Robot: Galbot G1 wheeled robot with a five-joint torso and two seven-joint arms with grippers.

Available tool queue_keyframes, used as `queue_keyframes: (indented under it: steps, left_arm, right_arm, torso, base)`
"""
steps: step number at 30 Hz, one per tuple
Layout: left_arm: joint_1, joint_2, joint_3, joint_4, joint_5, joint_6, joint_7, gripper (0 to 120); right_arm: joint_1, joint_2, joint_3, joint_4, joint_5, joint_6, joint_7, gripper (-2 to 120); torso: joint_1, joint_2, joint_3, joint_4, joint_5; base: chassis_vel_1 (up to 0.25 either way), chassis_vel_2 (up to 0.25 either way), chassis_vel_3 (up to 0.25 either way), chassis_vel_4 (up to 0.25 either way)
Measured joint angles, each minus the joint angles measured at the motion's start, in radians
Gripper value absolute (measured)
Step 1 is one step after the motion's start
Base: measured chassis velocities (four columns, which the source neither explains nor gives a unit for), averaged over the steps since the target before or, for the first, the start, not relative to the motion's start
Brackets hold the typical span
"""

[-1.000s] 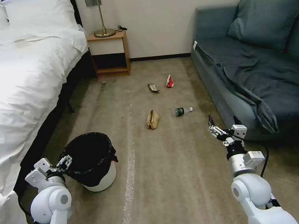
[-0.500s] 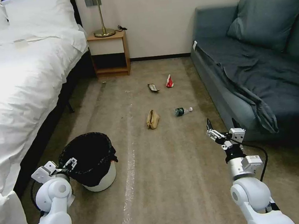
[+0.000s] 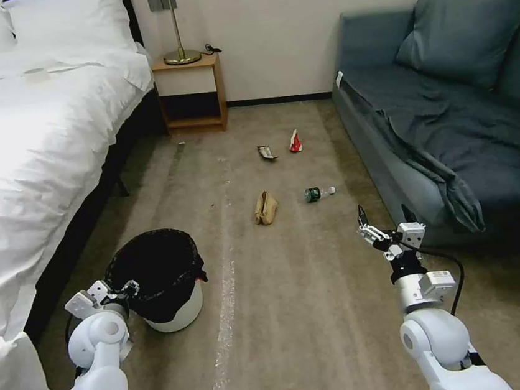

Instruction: Pick up the trash bin, then pick up the garbage on the floor and place it into the trash bin.

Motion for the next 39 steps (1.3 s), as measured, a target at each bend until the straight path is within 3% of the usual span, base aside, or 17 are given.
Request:
queue_keyframes:
  steps: [10,14,16,20,21,22,23,24,27,30,39]
  left_arm:
    - [0.018,0.003,-0.003,-0.011,0.028,-0.001,0.024,3]
    - [0.029,0.002,-0.004,-0.03,0.079,-0.018,0.037,3]
    - [0.047,0.002,-0.003,-0.08,0.187,-0.043,0.061,3]
    - [0.065,0.002,0.001,-0.138,0.287,-0.062,0.073,3]
    - [0.081,0.002,0.007,-0.189,0.375,-0.072,0.079,3]
    - [0.081,0.002,0.007,-0.189,0.375,-0.072,0.079,3]
    - [0.097,0.001,0.015,-0.236,0.439,-0.077,0.08,3]
    - [0.097,0.001,0.015,-0.236,0.439,-0.077,0.08,3]
    - [0.131,-0.005,0.035,-0.341,0.494,-0.063,0.052,2]
    - [0.152,-0.008,0.043,-0.381,0.52,-0.056,0.031,2]
    - [0.17,-0.018,0.043,-0.412,0.553,-0.056,-0.009,2]
  right_arm:
    - [0.002,0.004,-0.003,-0.012,-0.003,0.011,0.0,100]
    - [-0.003,0.002,-0.001,-0.009,-0.001,0.012,0.002,100]
    - [-0.008,0.001,0.0,0.001,0.005,0.011,0.005,100]
    - [-0.009,0.001,0.002,0.002,-0.001,0.012,0.005,100]
    - [-0.009,0.003,0.002,0.002,-0.004,0.014,0.006,100]
    - [-0.009,0.003,0.002,0.002,-0.004,0.014,0.006,100]
    - [-0.009,0.006,0.002,0.002,-0.006,0.018,0.007,100]
    - [-0.009,0.006,0.002,0.002,-0.006,0.018,0.007,100]
    - [-0.007,0.013,0.002,-0.009,-0.027,0.05,0.008,100]
    - [-0.003,0.014,0.007,-0.021,-0.05,0.072,0.001,100]
    - [0.009,0.02,0.02,-0.051,-0.13,0.103,0.007,100]
  torso:
    - [0.0,0.0,0.0,-0.0002,-0.0003]
    - [0.0,0.0,0.0,-0.0001,0.0001]
    - [0.0,0.0,0.0,-0.0001,-0.0004]
    - [0.0,0.0,0.0,-0.0001,0.0002]
    - [0.0,0.0,0.0,-0.0001,0.0001]
    - [0.0,0.0,0.0,-0.0001,0.0001]
    - [0.0,0.0,0.0,0.0001,0.0002]
    - [0.0,0.0,0.0,0.0001,0.0002]
    - [0.0,0.0,0.0,-0.0002,0.0001]
    - [0.0,0.0,0.0,-0.0001,0.0001]
    - [0.0,0.0,0.0,0.0,0.0]
  base:
    - [0.0,0.0,0.0,0.0]
    - [0.0,0.0,0.0,0.0]
    - [0.0,0.0,0.0,0.0]
    - [0.0,0.0,0.0,0.0]
    - [0.0,0.0,0.0,0.0]
    - [0.0,0.0,0.0,0.0]
    - [0.0,0.0,0.0,0.0]
    - [0.0,0.0,0.0,0.0]
    - [0.0,0.0,0.0,0.0]
    - [0.0,0.0,0.0,0.0]
    - [0.0,0.0,0.0,0.0]
